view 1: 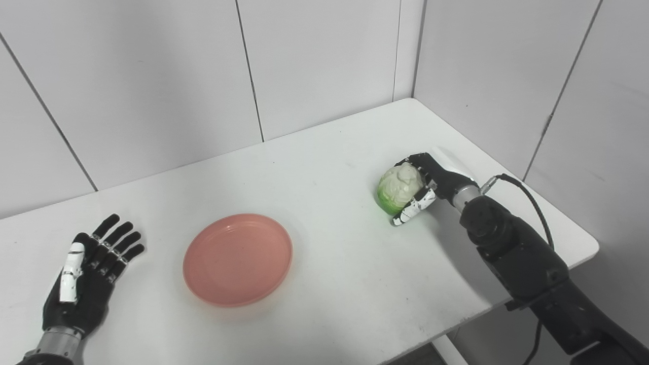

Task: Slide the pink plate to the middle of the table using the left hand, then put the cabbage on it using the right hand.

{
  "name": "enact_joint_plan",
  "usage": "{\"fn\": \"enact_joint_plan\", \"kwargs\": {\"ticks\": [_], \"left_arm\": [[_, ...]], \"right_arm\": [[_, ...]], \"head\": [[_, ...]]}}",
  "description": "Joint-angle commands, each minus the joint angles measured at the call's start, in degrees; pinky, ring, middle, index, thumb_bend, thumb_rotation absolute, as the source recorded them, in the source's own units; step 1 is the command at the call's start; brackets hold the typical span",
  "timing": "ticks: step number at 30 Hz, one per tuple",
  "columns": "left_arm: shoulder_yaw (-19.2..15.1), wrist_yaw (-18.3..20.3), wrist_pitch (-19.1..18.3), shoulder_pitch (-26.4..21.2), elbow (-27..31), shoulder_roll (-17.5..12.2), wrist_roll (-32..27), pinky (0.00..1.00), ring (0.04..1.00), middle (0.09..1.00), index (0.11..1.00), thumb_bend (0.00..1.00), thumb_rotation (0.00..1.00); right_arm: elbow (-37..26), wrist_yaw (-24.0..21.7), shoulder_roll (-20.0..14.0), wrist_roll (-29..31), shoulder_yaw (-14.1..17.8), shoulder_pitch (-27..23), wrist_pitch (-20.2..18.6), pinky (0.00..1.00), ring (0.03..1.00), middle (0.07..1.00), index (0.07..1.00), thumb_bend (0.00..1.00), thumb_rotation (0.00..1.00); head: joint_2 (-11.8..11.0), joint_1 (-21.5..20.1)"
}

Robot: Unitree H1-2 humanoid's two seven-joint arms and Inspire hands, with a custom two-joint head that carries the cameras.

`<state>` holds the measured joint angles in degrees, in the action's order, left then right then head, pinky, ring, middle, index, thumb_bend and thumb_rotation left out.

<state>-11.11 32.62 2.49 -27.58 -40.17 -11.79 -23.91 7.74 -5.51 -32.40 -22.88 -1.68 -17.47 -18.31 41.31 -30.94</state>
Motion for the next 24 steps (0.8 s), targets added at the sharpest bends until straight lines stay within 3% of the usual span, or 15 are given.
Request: {"fn": "enact_joint_plan", "kwargs": {"ticks": [1, 9, 24], "left_arm": [[0.04, -0.24, -2.01, 6.17, -2.76, 0.53, -0.13, 0.78, 0.800, 0.811, 0.811, 0.51, 0.82], [0.06, -0.10, -2.36, 6.38, -2.06, 0.66, -0.28, 0.79, 0.804, 0.815, 0.814, 0.51, 0.83], [0.11, -0.66, -2.23, 6.53, -1.28, 1.49, -0.27, 0.79, 0.803, 0.817, 0.822, 0.52, 0.81]], "right_arm": [[0.61, 0.66, -0.31, 0.46, 0.47, -0.53, 2.74, 0.57, 0.484, 0.462, 0.507, 0.53, 0.01], [0.20, 1.30, 0.23, -0.17, 0.39, -0.54, 1.40, 0.41, 0.429, 0.450, 0.509, 0.53, 0.00], [-4.69, 2.40, 3.59, 5.66, 5.85, -0.57, 1.74, 0.36, 0.430, 0.460, 0.511, 0.53, 0.00]], "head": [[-0.04, 0.18], [-0.10, 0.28], [-0.52, 1.38]]}}
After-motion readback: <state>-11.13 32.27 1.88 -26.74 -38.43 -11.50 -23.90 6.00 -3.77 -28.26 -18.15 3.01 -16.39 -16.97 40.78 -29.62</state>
